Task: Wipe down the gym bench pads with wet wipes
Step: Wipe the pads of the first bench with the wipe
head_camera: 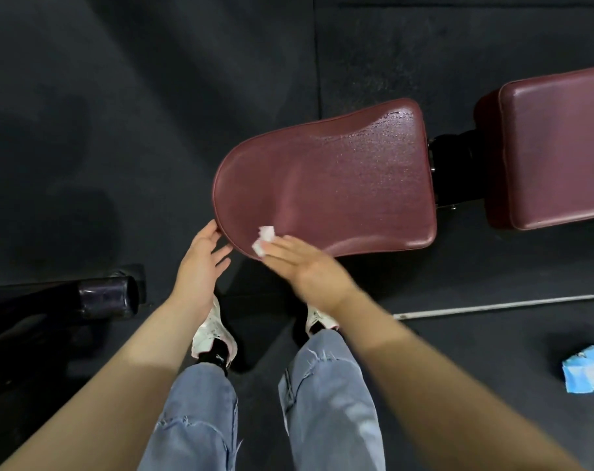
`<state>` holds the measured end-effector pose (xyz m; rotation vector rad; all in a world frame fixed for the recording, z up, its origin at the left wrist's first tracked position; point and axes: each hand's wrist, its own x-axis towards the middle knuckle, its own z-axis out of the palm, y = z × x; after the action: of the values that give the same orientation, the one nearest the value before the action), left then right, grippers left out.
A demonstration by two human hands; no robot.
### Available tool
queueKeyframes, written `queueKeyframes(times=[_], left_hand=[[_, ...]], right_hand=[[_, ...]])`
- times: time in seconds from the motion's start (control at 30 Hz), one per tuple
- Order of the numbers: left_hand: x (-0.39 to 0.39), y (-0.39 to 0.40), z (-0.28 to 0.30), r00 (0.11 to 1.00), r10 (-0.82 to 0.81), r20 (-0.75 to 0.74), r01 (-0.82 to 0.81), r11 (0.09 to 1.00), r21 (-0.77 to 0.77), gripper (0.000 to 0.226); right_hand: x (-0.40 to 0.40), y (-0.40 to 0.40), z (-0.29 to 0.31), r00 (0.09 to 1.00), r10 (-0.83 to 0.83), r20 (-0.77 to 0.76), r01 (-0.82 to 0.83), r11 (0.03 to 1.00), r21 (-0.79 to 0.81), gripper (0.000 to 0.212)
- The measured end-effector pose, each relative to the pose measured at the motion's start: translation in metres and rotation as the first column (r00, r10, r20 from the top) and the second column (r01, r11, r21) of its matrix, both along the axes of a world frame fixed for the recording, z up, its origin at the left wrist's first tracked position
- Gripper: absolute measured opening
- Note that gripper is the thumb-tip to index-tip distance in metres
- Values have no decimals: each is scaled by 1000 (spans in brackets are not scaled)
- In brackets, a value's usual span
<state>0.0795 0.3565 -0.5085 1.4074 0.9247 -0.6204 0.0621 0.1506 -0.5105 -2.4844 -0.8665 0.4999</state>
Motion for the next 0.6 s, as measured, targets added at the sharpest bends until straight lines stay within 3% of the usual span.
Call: queueKeyframes(times=[0.07,0.17,0.2,0.27,0.33,0.37,0.4,0.43,0.47,0.53,0.6], left_hand=[[-1,1,-1,1000,-8,-1,8,1000,4,50],[0,-1,1,1000,2,-2,-2,1000,-3,51],[1,-2,2,1000,10,-4,-10,1000,-4,51],[1,-4,5,1000,20,-5,-20,1000,0,51],[1,-5,5,1000,15,-5,-15,1000,-4,53],[1,-5,5,1000,16,-8,-16,1000,-7,53],[1,-4,4,1000,15,-9,-15,1000,-7,54],[0,-2,3,1000,12,-8,-12,1000,-6,53],[1,0,2,1000,7,-8,-7,1000,-7,53],[1,4,0,1000,-2,-19,2,1000,-15,48],[3,7,0,999,-36,-33,36,999,-18,46]], right_hand=[[6,-65,7,999,8,44,-4,996,-88,53],[-5,-141,23,945,-312,97,326,919,-220,62],[-14,-151,27,863,-490,125,505,831,-233,63],[-29,-138,27,558,-814,161,827,529,-190,57],[-35,-94,19,262,-959,108,964,255,-74,54],[-33,-67,13,201,-978,63,979,200,-29,55],[-29,-38,6,226,-974,34,974,226,3,55],[-26,-8,0,321,-947,9,947,321,22,53],[-21,22,-4,473,-881,-11,881,473,26,51],[-17,71,-3,809,-587,-36,587,810,-21,52],[-10,74,-5,960,-278,-29,277,961,-14,52]])
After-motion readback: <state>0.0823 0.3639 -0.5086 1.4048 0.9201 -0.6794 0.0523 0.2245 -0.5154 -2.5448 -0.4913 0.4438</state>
